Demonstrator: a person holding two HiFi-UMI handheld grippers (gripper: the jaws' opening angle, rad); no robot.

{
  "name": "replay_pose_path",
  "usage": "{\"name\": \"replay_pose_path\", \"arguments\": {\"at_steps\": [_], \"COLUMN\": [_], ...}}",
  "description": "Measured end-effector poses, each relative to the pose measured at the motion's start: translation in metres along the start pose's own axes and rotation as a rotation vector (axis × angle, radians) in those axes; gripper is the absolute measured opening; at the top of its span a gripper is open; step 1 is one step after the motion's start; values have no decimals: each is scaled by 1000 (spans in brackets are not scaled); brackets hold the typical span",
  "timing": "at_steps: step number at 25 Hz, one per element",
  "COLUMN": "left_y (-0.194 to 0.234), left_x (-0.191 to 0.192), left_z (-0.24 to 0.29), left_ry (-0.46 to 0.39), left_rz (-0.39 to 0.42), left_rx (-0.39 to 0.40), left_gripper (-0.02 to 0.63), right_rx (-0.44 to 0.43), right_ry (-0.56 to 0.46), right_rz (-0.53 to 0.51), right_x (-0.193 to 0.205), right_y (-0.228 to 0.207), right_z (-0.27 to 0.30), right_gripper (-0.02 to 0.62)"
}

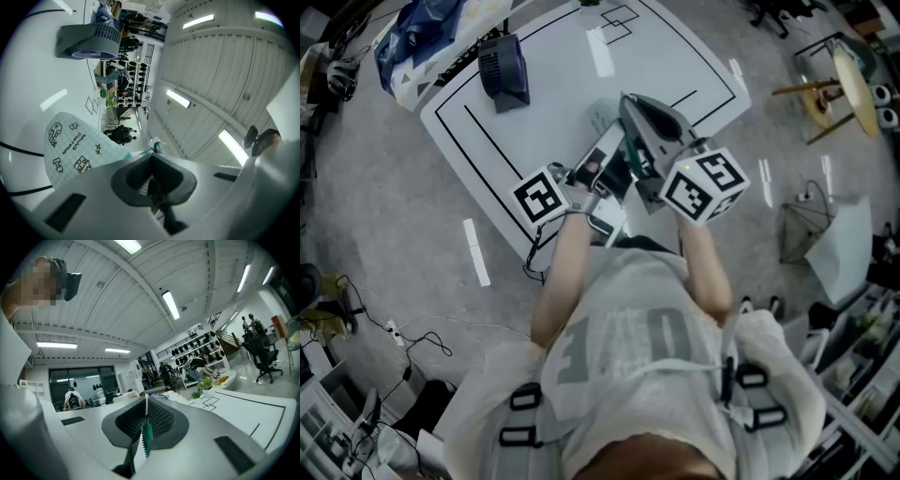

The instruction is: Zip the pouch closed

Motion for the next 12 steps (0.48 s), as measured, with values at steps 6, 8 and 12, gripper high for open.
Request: {"name": "replay_pose_path", "arguments": {"at_steps": [6,8,12], "left_y": [2,5,9], "left_x": [2,1,-2], "left_z": [-1,-4,-10], "left_ry": [14,12,4], "left_rz": [23,41,89], "left_rx": [-39,-72,-123], "left_gripper": [5,6,6], "right_rx": [46,70,114], "right_ry": [-29,-31,-20], "right_rz": [-32,-55,-139], "right_x": [-14,-15,-16], "right_y": [-10,-13,-16], "right_z": [-7,-10,-17], "right_gripper": [15,15,15]}}
Point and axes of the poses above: the fingertips, and each gripper's own axes: z forward along the fingers, y to its left, x out of its underside, the point moved 6 cm from there along -z, backward along the fingers, and after that the axes turned 8 degrees about -x, right-handed, at the moved point
